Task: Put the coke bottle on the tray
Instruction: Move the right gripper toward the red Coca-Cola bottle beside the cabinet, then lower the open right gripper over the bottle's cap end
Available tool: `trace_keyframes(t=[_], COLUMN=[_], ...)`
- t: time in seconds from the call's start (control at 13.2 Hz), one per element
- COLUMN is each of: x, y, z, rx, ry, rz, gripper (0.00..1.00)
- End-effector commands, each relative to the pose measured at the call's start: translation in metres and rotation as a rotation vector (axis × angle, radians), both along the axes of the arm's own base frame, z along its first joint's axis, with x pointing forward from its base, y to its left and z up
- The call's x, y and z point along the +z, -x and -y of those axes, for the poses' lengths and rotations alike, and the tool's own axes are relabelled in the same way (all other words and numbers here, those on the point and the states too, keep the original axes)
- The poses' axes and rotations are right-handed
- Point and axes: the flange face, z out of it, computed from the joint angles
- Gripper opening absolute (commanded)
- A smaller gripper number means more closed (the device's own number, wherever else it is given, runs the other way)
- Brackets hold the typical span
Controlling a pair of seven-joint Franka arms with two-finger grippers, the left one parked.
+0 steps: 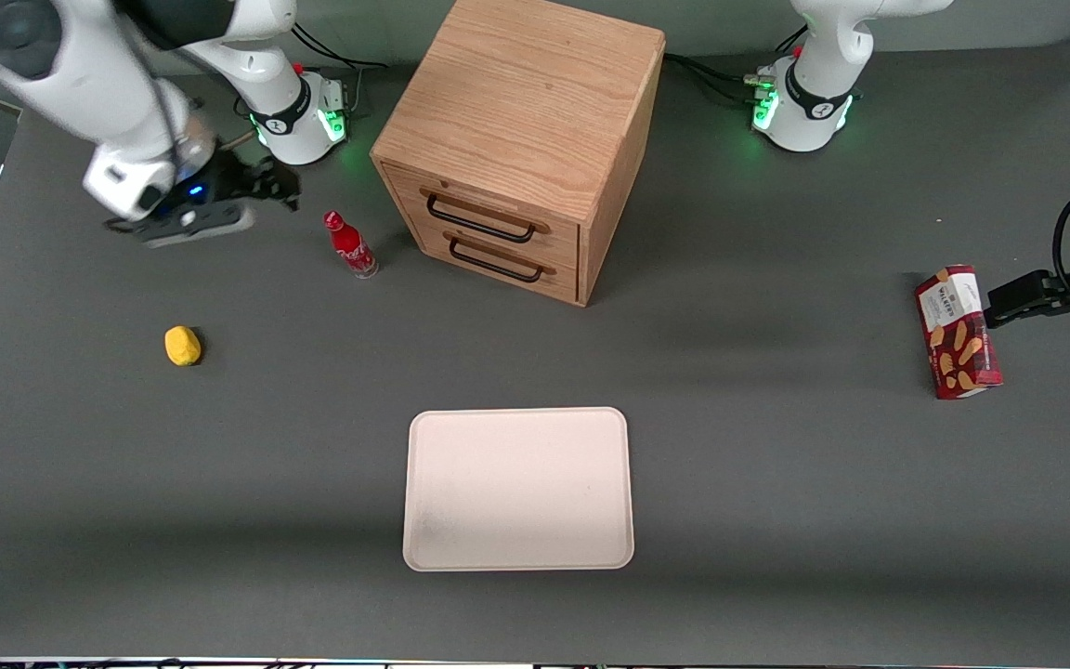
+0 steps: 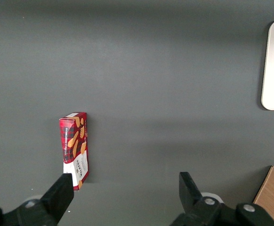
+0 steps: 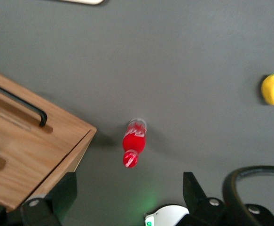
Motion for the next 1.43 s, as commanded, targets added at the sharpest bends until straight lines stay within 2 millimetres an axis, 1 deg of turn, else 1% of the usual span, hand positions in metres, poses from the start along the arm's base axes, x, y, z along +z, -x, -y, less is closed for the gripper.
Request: trace_keyframes(t=[0.0, 0.08, 0.15, 0.3, 0.45, 0.68, 0.91, 1.06, 1.36], x=[-0.033, -0.048, -0.057, -0.072, -0.087, -0.098, -0.105, -0.118, -0.140], y=[0.056, 0.067, 0.074, 0.081, 0.083, 0.077, 0.075, 0.072, 0.066], z=[-0.007, -0.008, -0.012, -0.013, -0.007, 0.001, 0.003, 0.006, 0.004], rx=[-0.022, -0.029, -0.021, -0.035, -0.052, -0.089, -0.102, -0.116, -0.152], ry=[0.019, 0.013, 0.022, 0.009, 0.006, -0.009, -0.019, -0.021, -0.021], rz=[0.056, 0.058, 0.068, 0.049, 0.050, 0.028, 0.031, 0.039, 0.033], gripper=[1.00, 1.00, 1.00, 1.00, 1.00, 1.00, 1.00, 1.00, 1.00])
